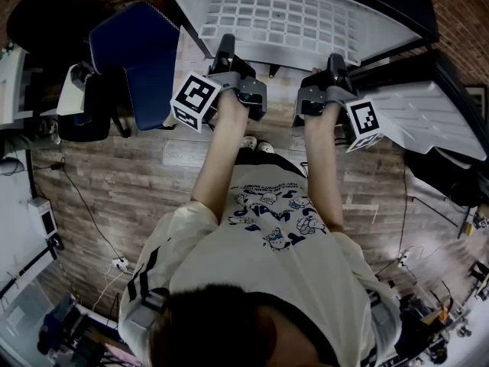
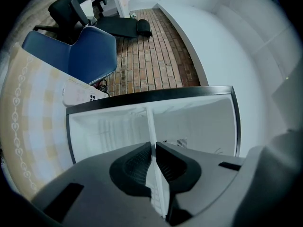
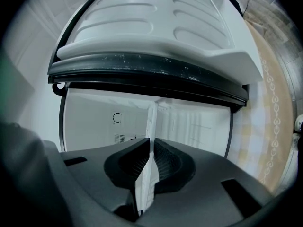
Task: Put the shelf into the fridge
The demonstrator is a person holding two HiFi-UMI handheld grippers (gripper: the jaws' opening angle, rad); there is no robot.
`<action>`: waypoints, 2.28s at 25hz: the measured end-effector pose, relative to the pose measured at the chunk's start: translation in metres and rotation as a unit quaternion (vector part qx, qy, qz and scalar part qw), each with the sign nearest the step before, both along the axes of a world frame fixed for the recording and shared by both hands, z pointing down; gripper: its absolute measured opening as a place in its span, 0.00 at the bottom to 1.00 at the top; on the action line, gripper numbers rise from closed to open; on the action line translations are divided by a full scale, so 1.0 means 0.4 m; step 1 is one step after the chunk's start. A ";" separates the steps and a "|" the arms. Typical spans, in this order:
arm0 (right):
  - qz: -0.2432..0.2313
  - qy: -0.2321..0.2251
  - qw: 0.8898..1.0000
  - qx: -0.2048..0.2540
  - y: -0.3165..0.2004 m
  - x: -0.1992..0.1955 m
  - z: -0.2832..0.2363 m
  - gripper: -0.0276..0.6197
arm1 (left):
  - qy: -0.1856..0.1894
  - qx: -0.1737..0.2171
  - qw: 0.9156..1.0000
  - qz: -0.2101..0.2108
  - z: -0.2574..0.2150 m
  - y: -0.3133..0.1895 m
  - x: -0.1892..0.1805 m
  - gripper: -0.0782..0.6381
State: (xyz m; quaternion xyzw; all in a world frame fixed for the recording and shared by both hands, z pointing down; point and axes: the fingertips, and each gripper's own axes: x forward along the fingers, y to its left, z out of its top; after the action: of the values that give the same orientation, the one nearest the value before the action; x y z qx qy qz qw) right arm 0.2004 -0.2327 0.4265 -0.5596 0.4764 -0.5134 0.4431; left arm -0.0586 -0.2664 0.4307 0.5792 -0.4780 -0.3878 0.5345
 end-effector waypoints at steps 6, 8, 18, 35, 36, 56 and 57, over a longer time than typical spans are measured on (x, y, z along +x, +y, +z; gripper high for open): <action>-0.001 -0.002 1.000 0.000 -0.027 0.005 0.002 0.12 | -0.001 0.000 1.000 -0.001 0.002 -0.027 0.005 0.17; -0.001 -0.002 1.000 0.001 -0.025 0.002 -0.001 0.12 | -0.001 0.001 1.000 -0.001 -0.001 -0.025 0.003 0.17; -0.002 -0.002 1.000 0.000 -0.047 0.007 -0.001 0.12 | -0.005 0.001 1.000 -0.001 0.000 -0.047 0.009 0.17; -0.003 -0.001 1.000 0.000 -0.093 0.009 -0.003 0.12 | -0.009 0.005 1.000 0.001 -0.003 -0.093 0.011 0.17; -0.003 -0.002 1.000 0.000 -0.093 0.009 -0.004 0.12 | -0.009 0.006 1.000 0.001 -0.005 -0.094 0.011 0.17; -0.002 0.001 1.000 0.005 -0.104 0.012 -0.005 0.12 | -0.011 0.010 1.000 0.002 -0.005 -0.106 0.015 0.17; -0.001 0.001 1.000 0.005 -0.102 0.012 -0.005 0.12 | -0.011 0.010 1.000 0.002 -0.006 -0.104 0.014 0.17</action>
State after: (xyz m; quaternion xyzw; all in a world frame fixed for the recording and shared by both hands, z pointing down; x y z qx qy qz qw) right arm 0.2053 -0.2736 0.4244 -0.5575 0.4804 -0.5109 0.4443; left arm -0.0529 -0.3082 0.4282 0.5896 -0.4790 -0.3851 0.5241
